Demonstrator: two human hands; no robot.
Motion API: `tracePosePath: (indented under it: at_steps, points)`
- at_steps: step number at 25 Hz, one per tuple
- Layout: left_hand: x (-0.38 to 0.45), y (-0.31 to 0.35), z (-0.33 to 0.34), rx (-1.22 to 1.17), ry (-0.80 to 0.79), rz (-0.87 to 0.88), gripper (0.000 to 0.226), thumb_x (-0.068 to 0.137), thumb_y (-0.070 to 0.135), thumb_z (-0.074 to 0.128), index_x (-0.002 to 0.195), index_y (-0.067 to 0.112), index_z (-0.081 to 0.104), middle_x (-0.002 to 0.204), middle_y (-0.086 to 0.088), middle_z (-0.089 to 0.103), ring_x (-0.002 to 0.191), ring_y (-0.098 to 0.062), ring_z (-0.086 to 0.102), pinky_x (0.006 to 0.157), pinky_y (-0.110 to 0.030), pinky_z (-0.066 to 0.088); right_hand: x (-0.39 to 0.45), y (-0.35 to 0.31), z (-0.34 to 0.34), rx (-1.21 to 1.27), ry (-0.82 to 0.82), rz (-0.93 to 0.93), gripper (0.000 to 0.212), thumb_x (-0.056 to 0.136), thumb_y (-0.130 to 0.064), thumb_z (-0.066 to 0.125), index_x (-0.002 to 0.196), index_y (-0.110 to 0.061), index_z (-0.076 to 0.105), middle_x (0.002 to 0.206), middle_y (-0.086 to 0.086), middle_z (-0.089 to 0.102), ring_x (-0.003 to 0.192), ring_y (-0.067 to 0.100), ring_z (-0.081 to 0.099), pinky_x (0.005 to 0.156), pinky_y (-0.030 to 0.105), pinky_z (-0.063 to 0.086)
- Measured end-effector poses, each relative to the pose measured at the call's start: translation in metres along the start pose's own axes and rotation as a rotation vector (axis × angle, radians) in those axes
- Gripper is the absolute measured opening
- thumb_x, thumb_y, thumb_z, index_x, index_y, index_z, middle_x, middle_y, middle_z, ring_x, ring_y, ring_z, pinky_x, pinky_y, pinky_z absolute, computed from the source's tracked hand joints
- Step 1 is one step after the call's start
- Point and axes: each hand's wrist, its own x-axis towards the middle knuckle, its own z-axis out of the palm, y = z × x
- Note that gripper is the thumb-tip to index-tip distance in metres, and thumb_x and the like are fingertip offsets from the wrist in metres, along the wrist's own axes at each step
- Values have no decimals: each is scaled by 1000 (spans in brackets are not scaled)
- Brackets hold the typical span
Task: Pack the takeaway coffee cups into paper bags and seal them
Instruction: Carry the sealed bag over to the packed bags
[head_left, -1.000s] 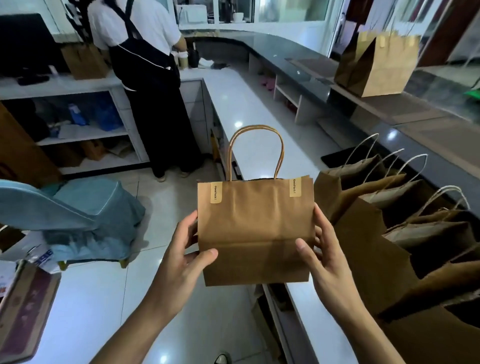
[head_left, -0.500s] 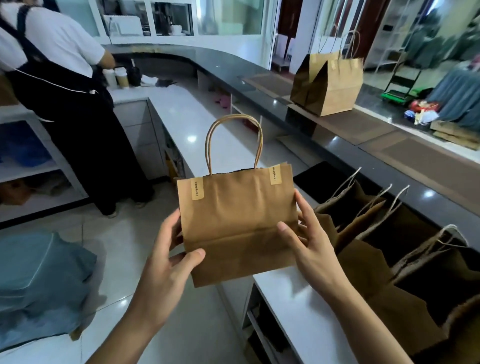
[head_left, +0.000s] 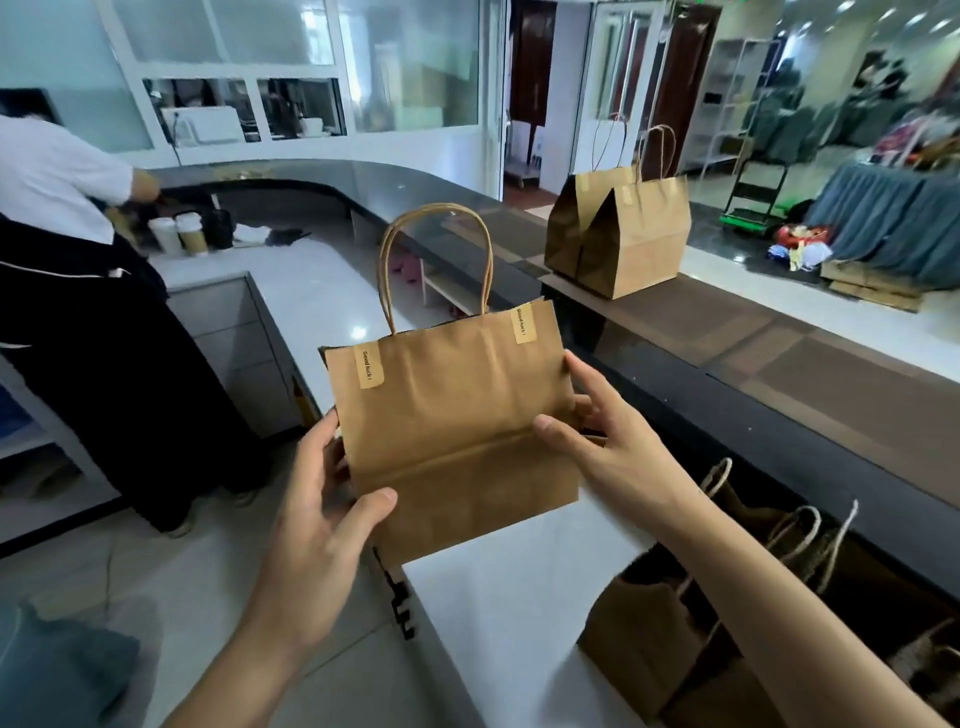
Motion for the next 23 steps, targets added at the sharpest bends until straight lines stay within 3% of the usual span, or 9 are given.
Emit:
tracePosePath:
  at_steps: [6,10,13,15,17,19,23]
  points:
    - [71,-5,51,22,-70,36,65,79,20,65,131,55,48,133,7,63,125,-10,57,83,-14,53,67,0,-69,-71,43,-36,75,92,-44,69,156,-38,31,131,-7,61,120,13,61,108,41,49]
    - [100,-1,90,7,-130,72,66,88,10,68,131,56,45,135,11,59,124,-6,56,81,-12,52,94,8,-107,-65,131,-10,69,94,-35,70,155,-33,37,125,-1,63,118,16,62,107,40,50]
    - [119,-2,120,18,-182,87,69,93,-2,63,129,54,45,128,25,59,121,1,56,79,-7,49,110,19,-133,-92,173,49,68,95,-28,70,153,-40,38,119,-1,64,108,8,63,98,29,51]
    - [130,-2,141,23,-228,93,69,92,-2,63,136,48,44,125,32,58,120,6,55,80,-5,47,121,27,-151,-89,219,108,70,94,-24,69,152,-46,37,111,-4,65,103,7,63,89,25,49]
    - [140,-2,162,18,-287,102,69,92,-2,63,145,36,41,129,27,58,120,8,54,83,-6,47,130,38,-168,-57,266,162,70,93,-21,67,152,-47,37,109,-4,67,103,10,64,85,27,49]
    - [152,-3,185,-4,-351,112,66,93,0,65,148,28,41,131,21,57,120,9,55,90,-14,51,140,49,-185,-19,322,202,68,95,-18,63,153,-44,37,111,-2,67,104,12,63,81,30,51]
    - [180,-16,225,61,-411,129,70,82,36,63,148,37,39,153,13,41,141,-8,40,108,-38,48,162,71,-210,77,445,270,60,93,-15,63,148,-32,43,121,1,63,113,21,62,95,52,56]
